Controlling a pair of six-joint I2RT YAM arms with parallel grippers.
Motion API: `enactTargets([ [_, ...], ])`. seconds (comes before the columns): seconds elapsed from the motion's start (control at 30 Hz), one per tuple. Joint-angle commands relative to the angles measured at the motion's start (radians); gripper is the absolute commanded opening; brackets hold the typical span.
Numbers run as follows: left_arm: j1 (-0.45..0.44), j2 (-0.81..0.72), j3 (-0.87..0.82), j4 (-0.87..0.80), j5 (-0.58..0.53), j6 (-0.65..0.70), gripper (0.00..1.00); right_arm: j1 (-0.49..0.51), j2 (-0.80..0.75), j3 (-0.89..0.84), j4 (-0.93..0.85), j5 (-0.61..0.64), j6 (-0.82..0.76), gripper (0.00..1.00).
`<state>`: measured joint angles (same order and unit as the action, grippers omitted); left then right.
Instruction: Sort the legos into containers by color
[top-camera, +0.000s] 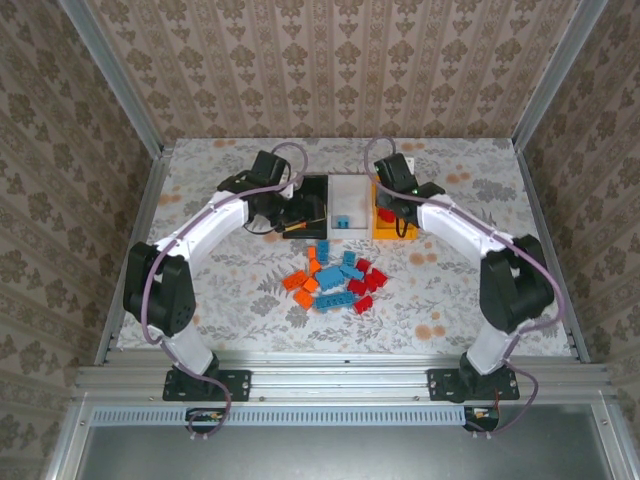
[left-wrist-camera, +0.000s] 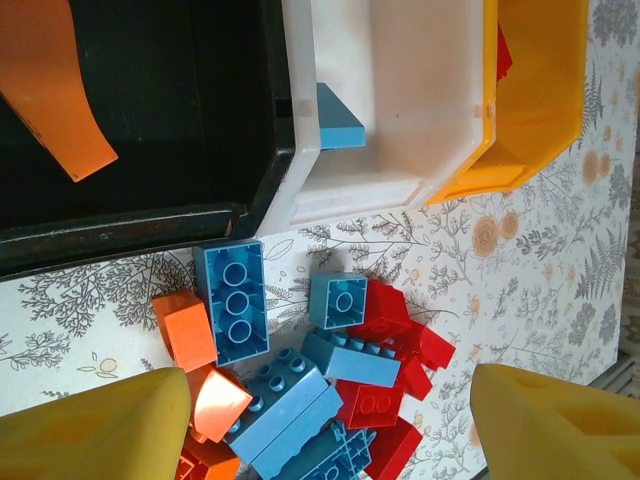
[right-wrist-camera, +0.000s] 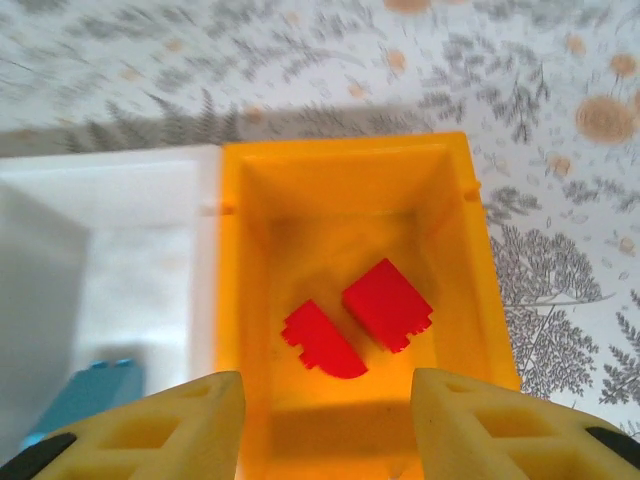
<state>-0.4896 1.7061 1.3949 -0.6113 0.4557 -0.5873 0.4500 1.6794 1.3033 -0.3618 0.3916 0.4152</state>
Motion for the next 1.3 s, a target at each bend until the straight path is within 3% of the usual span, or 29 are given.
enactTargets([
  [0.0,0.021,0.0,0.002,0.013,0.032,-0.022,0.76,0.135,-0.098,-0.102,-0.015,0.017,-0.029,0.48],
  [0.17,0.063,-0.009,-0.002,0.021,0.04,-0.029,0.76,0.252,-0.084,-0.199,-0.038,-0.114,-0.01,0.48],
  [0.4,0.078,-0.012,-0.001,0.022,0.042,-0.028,0.76,0.387,-0.039,-0.212,-0.11,-0.234,-0.096,0.38],
  [0.5,0.081,-0.008,0.001,0.022,0.05,-0.029,0.76,0.436,-0.05,-0.227,-0.125,-0.256,-0.077,0.39],
  [0.6,0.083,-0.01,0.001,0.022,0.054,-0.031,0.76,0.511,-0.049,-0.232,-0.161,-0.287,-0.124,0.49],
  [0.87,0.092,-0.012,-0.001,0.024,0.058,-0.032,0.76,0.654,0.022,-0.227,-0.299,-0.132,-0.186,0.65],
  [1.27,0.092,-0.013,-0.003,0.03,0.061,-0.031,0.76,0.667,0.167,-0.089,-0.325,0.06,-0.331,0.67],
])
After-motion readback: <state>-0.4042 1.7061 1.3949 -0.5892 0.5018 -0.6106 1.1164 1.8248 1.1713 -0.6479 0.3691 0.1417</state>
